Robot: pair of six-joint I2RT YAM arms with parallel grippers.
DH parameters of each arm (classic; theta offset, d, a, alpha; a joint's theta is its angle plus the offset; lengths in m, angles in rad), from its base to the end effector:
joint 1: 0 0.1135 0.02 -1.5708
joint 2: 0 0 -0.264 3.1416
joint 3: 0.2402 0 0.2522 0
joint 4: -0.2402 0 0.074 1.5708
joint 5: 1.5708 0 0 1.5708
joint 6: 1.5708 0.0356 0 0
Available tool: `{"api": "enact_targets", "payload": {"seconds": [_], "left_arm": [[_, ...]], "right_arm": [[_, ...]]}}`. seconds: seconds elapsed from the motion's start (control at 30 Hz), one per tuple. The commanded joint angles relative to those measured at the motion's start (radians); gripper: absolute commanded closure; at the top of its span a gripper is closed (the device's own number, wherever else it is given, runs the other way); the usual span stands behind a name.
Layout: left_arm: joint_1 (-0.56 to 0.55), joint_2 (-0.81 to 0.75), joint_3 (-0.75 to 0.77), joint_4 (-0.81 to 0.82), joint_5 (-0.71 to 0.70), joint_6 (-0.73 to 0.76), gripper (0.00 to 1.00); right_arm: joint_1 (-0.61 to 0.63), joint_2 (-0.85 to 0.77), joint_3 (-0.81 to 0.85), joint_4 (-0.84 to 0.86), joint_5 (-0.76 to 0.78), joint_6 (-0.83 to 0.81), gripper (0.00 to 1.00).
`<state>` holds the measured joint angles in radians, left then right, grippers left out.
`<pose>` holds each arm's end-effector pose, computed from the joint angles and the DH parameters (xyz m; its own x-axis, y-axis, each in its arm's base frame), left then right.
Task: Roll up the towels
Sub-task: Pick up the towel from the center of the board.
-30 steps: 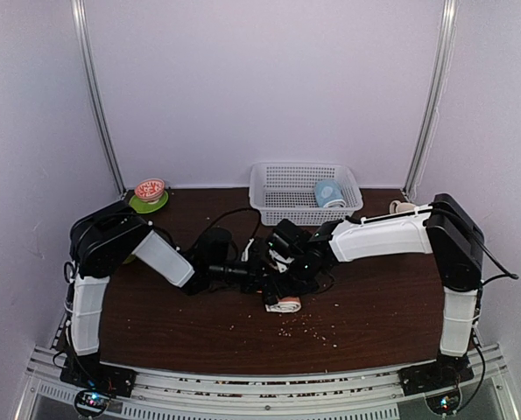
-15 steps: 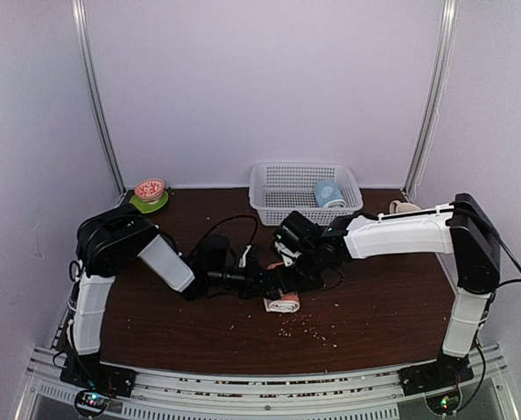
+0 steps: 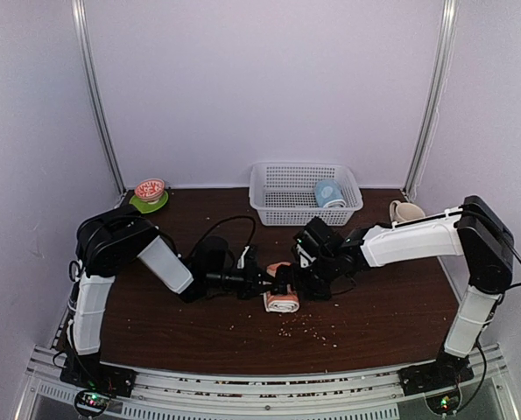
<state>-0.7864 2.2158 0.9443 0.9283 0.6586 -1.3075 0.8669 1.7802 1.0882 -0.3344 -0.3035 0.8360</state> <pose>0.2703 -0.3017 0.0737 -0.9954 -0.0835 -0.0462 0.0221 0.2692 -0.9628 0.2234 0.2796 0.1693 -0.9853 -0.0665 -0.1575 -0.1441 0.8188 0.5557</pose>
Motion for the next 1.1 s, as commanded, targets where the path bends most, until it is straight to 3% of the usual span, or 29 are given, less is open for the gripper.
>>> {"api": "enact_targets", "payload": {"seconds": [0.0,0.53,0.7,0.97,1.07], "left_arm": [[0.009,0.019,-0.034,-0.102,-0.049,0.025,1.00],[0.009,0.008,-0.036,-0.080,-0.045,0.016,1.00],[0.011,-0.004,-0.052,-0.041,-0.035,-0.002,1.00],[0.010,-0.050,-0.108,0.015,-0.030,-0.021,1.00],[0.014,-0.075,-0.131,0.031,-0.031,-0.030,1.00]], "right_arm": [[0.010,0.028,0.010,0.040,-0.021,0.045,0.03],[0.103,0.249,0.263,-0.316,0.135,0.031,0.14],[0.139,0.314,0.295,-0.420,0.168,0.044,0.22],[0.155,0.377,0.255,-0.419,0.179,0.086,0.33],[0.159,0.394,0.247,-0.419,0.179,0.087,0.45]]}}
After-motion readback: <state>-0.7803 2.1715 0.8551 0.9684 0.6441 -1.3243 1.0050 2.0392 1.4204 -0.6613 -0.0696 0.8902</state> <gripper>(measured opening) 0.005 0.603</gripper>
